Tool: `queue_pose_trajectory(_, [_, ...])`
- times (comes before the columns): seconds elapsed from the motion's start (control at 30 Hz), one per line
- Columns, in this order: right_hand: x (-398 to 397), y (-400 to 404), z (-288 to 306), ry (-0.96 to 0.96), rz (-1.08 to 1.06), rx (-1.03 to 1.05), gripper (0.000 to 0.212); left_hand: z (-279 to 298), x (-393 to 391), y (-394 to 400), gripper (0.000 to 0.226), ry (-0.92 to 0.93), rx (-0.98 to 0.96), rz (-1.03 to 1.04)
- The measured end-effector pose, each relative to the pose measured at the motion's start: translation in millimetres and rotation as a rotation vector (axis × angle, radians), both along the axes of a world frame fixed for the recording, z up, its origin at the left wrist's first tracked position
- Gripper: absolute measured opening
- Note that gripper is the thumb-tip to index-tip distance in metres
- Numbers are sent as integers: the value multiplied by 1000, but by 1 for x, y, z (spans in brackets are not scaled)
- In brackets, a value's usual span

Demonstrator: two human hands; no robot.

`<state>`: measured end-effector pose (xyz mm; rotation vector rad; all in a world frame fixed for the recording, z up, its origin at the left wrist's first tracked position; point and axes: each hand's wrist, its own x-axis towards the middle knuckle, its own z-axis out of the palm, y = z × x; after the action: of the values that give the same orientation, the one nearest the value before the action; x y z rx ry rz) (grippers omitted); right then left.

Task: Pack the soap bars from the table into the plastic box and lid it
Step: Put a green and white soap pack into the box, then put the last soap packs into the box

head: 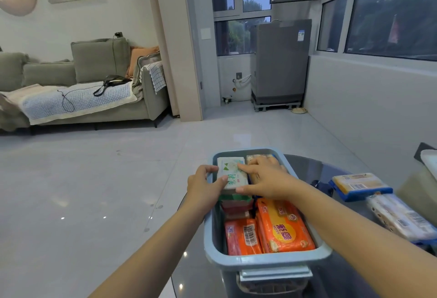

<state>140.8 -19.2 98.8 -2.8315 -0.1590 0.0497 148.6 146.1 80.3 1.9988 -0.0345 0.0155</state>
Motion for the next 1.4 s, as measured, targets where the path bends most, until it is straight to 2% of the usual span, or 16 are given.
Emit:
queue_pose_trajectory(0.1, [-1,2,1,-66,-35,75,65,0,-2,-2,36,9,0,-19])
queue_pose_trajectory(0.27, [-6,-1,3,-73,-30,143,60,6,-4,-4,38,-24,89,14])
queue_pose_trajectory(0.37, [-14,-3,5,-47,-6,336,52,10,-8,-4,37,-38,137,64])
queue_pose_trajectory(0.5, [-32,-12,8,-104,-4,473,43,16,-21,-9,33,-218,272,95])
queue_pose_trajectory(0.73, [-69,-50,3,-337,-105,656,31,36,-46,-58,21,-342,96,-115])
queue_pose_trajectory(0.87, [-91,-92,-2,-461,-227,698,20,39,-56,-104,18,-293,21,-225])
queue_pose_trajectory(1.1, [-116,-176,-26,-509,-458,843,15,27,-54,-197,19,-194,66,-349])
queue_pose_trajectory(1.27, [-119,-227,-50,-426,-628,810,11,14,-41,-264,21,-100,181,-395])
queue_pose_trajectory(1.4, [-117,-255,-74,-298,-780,663,29,-4,-23,-307,26,-40,349,-433])
